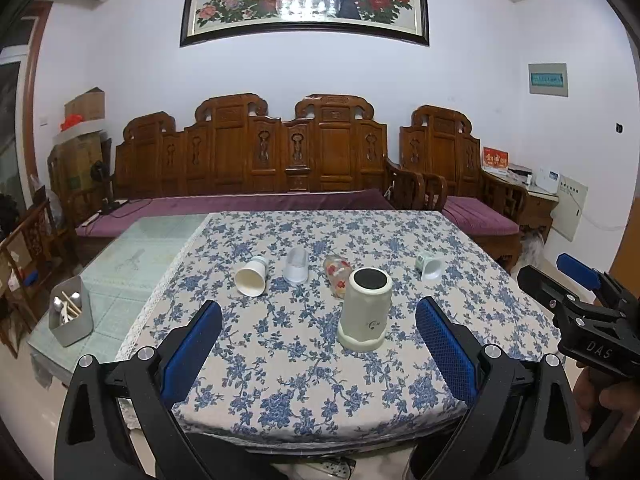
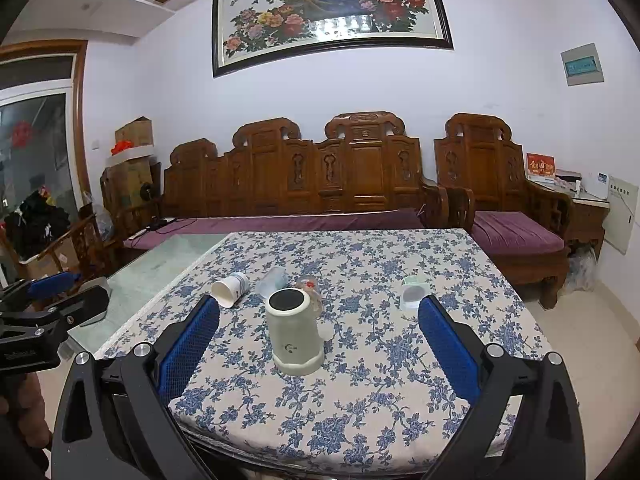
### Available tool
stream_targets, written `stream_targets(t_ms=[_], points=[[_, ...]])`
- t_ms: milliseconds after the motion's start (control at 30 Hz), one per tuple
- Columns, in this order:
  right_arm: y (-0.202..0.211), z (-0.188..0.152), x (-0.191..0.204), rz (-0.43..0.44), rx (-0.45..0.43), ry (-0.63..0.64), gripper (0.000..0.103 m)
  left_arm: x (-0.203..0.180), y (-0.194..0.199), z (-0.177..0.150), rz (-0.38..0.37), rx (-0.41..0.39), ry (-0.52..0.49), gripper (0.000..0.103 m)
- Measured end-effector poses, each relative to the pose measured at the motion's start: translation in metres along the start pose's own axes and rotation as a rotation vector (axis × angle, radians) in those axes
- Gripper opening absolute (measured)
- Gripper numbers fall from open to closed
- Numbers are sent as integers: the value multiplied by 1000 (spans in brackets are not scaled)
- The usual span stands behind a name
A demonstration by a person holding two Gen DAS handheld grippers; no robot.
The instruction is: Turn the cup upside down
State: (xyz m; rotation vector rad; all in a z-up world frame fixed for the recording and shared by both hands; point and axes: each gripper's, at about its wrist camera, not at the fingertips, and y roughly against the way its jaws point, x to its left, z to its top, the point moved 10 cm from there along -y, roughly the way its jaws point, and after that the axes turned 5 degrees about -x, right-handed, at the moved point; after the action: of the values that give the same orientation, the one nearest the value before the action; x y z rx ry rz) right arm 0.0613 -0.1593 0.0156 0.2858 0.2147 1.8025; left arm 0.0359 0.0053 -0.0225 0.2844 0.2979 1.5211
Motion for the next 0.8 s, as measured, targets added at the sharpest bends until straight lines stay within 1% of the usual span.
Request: stream_targets(t_ms=[800], points=[[-1,-2,-1,0,0,-4,100,-1,2,4,8,-10,-1,94]])
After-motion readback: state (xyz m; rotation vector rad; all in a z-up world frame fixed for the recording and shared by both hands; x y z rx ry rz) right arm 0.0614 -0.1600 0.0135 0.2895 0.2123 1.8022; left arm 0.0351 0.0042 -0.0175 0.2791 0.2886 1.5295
